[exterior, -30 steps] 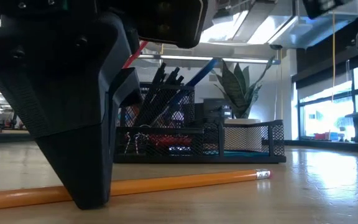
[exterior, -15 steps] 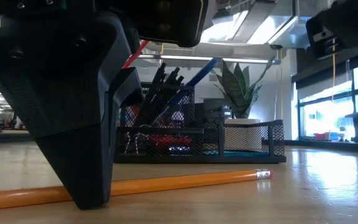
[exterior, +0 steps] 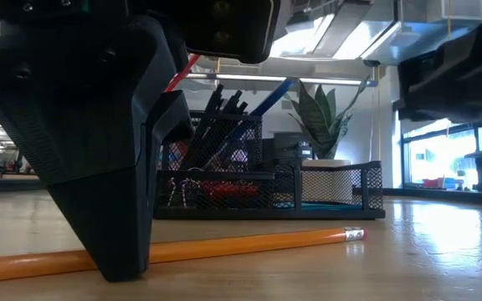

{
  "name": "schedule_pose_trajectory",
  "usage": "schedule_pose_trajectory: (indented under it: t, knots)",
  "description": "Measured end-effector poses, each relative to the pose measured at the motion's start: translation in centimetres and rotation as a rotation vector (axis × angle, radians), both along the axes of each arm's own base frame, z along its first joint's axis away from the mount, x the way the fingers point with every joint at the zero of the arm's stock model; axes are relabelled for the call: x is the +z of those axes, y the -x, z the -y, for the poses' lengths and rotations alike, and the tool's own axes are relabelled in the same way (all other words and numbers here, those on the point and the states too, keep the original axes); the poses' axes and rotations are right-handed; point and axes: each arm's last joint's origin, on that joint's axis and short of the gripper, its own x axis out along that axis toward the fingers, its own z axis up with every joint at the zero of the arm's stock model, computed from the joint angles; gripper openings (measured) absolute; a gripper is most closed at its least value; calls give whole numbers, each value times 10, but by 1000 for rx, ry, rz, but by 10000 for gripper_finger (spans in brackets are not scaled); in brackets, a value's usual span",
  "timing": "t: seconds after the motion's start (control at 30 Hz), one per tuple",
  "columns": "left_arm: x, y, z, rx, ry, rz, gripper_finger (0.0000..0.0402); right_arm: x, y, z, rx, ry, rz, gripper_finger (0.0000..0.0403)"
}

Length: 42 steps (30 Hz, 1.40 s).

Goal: Pick and place office supplies into organizer
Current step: Put the top yellow pencil into the black desk organizer

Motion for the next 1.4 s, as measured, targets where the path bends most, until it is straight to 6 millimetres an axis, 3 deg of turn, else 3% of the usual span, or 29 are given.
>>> schedule_pose_trajectory:
  t: [0.63, 1.4]
  knots:
    - [0, 0, 0, -6, 18, -12, 1, -36, -46, -2, -118, -6, -105, 120]
    - [0, 1, 1, -10, 23, -16, 2, -46, -48, 10, -172, -75, -252, 119]
